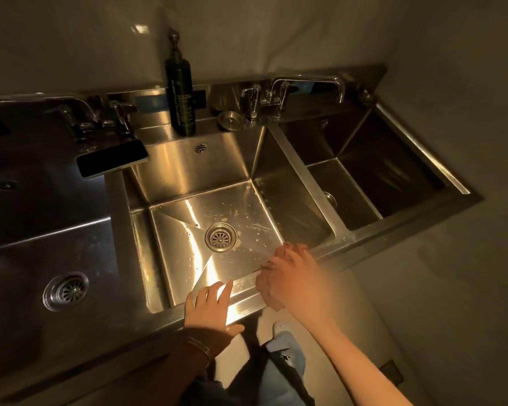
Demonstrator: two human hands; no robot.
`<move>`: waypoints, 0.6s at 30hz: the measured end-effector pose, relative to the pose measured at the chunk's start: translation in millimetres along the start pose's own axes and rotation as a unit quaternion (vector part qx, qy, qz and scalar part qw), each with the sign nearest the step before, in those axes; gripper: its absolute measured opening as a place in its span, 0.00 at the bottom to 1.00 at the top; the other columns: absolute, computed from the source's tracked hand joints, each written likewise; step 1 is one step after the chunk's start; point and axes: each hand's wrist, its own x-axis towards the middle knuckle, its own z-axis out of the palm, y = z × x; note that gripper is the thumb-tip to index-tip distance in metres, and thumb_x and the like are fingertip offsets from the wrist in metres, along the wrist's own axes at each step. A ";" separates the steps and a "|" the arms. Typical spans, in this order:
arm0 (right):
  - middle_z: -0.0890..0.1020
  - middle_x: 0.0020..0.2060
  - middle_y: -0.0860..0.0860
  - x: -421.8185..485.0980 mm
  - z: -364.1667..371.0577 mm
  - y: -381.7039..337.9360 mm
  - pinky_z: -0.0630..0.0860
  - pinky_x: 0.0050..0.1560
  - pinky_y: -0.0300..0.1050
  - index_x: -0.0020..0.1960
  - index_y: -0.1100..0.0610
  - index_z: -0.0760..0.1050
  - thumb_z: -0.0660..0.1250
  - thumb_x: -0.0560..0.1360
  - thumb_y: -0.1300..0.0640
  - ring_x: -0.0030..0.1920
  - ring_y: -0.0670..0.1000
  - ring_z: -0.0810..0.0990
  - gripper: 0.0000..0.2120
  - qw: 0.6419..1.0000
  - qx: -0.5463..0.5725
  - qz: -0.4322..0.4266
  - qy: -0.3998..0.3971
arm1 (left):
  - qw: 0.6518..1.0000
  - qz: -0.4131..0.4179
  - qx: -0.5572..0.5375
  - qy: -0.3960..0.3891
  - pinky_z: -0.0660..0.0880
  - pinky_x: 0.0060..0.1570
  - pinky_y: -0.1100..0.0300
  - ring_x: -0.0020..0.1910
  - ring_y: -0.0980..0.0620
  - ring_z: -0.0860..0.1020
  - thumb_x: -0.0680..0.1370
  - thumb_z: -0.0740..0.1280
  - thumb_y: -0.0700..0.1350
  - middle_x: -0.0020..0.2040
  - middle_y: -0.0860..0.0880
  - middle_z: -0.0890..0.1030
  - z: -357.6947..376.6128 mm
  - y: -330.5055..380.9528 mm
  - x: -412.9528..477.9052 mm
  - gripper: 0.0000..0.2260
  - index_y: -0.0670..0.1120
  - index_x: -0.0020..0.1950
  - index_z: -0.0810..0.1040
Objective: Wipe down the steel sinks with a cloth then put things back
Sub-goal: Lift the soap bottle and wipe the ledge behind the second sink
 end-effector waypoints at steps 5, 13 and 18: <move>0.69 0.68 0.49 35.7 -34.4 100.9 0.68 0.64 0.60 0.67 0.41 0.67 0.66 0.70 0.43 0.72 0.59 0.59 0.26 0.999 -0.005 0.046 0.007 | 0.997 0.018 0.009 0.070 0.80 0.39 0.43 0.40 0.45 0.83 0.42 0.78 0.67 0.46 0.47 0.84 -3.9 52.1 25.7 0.42 0.48 0.52 0.84; 0.76 0.61 0.52 62.3 -49.5 178.3 0.76 0.55 0.55 0.63 0.46 0.72 0.62 0.66 0.43 0.61 0.60 0.74 0.26 0.997 0.025 -0.070 -0.007 | 0.996 -0.017 -0.036 0.076 0.79 0.40 0.42 0.42 0.45 0.83 0.50 0.76 0.69 0.46 0.47 0.84 2.3 141.8 69.5 0.37 0.48 0.52 0.83; 0.73 0.63 0.53 51.8 -51.3 212.8 0.71 0.60 0.56 0.66 0.43 0.67 0.70 0.66 0.47 0.64 0.60 0.70 0.28 0.988 0.050 -0.148 -0.008 | 0.990 -0.077 -0.047 0.112 0.79 0.39 0.41 0.41 0.43 0.83 0.55 0.76 0.67 0.45 0.45 0.84 -3.5 178.6 88.5 0.34 0.45 0.51 0.84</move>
